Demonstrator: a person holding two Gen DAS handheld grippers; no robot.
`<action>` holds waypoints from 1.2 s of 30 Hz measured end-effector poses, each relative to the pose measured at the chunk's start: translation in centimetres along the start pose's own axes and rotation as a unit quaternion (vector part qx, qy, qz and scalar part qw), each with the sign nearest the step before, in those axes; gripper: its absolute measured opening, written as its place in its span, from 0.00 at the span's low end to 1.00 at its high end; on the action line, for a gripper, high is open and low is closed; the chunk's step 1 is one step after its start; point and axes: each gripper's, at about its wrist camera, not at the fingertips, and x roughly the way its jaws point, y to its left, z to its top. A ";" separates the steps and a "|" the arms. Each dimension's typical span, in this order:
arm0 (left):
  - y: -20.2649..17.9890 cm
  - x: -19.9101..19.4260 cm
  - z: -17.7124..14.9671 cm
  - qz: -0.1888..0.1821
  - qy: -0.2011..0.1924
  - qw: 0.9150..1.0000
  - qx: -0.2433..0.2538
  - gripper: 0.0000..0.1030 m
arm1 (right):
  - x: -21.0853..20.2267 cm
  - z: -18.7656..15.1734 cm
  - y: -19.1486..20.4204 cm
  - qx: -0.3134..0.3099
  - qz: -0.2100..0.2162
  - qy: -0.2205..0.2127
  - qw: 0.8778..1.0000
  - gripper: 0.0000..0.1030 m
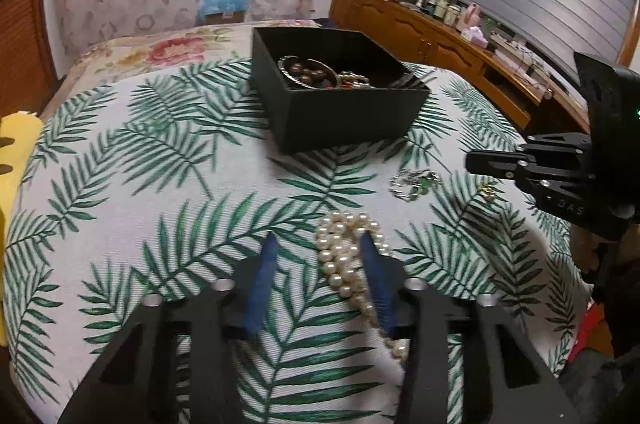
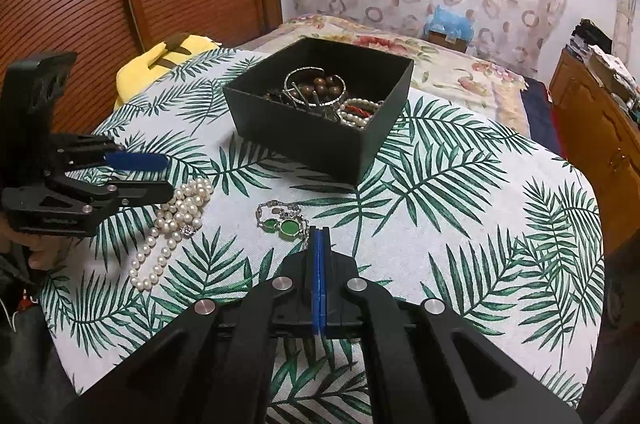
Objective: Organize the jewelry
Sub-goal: 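Grasp the pearl necklace with the left gripper while the right grasps the green-stone chain bracelet, then lift the pearl necklace toward the box with the left gripper while the right regrips the green chain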
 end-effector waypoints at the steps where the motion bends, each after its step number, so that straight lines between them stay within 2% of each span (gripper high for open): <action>1: -0.2 0.2 0.0 -0.003 0.004 1.000 0.002 0.27 | 0.1 0.0 0.0 0.002 0.000 0.000 1.000 0.00; 3: -0.5 0.7 0.0 -0.005 0.009 1.000 0.007 0.17 | 0.2 0.0 -0.1 0.003 0.000 -0.001 1.000 0.00; 4: -0.7 0.9 0.0 -0.005 0.013 1.000 0.011 0.16 | 0.3 0.0 -0.1 0.004 0.001 -0.002 1.000 0.00; 18: -2.2 2.0 0.7 0.026 0.027 0.997 0.068 0.13 | 0.7 -0.3 0.2 0.001 0.010 -0.001 1.000 0.01; 19: -2.1 1.8 0.6 0.026 0.023 0.997 0.064 0.12 | 0.8 -0.3 0.3 -0.001 0.010 0.000 1.000 0.01; 20: -1.9 1.4 0.7 0.028 0.012 0.998 0.059 0.06 | 0.9 -0.2 0.3 -0.004 0.010 0.000 1.000 0.01; 24: -0.8 -0.5 1.1 0.020 -0.017 0.999 0.036 0.06 | 1.3 0.0 0.2 -0.012 0.012 0.001 1.000 0.01; 32: 0.3 -2.6 2.0 0.023 -0.043 0.999 0.023 0.06 | 2.8 1.1 0.5 -0.022 0.025 0.015 0.999 0.01; 35: 0.6 -3.6 2.3 0.025 -0.057 0.998 0.018 0.06 | 3.5 1.5 0.5 -0.020 0.031 0.021 0.999 0.06; 36: 0.6 -3.8 2.3 0.027 -0.059 0.998 0.018 0.06 | 3.6 1.6 0.5 -0.019 0.031 0.022 0.999 0.11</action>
